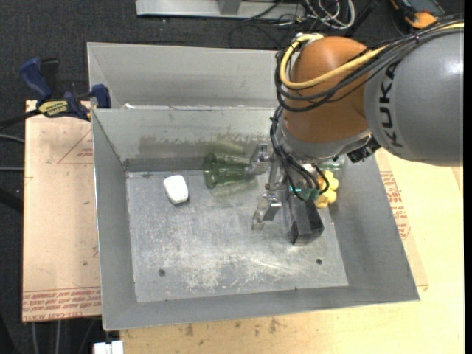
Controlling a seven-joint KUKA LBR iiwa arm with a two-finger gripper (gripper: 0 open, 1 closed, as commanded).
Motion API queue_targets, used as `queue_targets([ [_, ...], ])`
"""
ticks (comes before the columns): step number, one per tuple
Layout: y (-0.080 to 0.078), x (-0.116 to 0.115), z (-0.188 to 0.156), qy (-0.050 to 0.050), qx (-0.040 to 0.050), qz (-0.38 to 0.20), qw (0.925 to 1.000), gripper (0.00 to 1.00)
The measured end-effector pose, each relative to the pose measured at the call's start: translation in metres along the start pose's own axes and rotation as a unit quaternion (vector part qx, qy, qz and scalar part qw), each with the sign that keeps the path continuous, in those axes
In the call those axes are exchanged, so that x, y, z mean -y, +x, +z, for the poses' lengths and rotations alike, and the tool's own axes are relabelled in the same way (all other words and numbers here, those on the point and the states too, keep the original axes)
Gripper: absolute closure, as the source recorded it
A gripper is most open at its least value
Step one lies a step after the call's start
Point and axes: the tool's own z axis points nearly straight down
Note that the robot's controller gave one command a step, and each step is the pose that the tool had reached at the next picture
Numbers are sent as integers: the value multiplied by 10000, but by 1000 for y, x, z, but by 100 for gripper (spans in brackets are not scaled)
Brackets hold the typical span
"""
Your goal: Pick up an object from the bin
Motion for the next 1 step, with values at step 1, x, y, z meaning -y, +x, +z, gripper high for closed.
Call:
queue_targets([
  [1,-2,0,-4,-3,39,10,10000,0],
])
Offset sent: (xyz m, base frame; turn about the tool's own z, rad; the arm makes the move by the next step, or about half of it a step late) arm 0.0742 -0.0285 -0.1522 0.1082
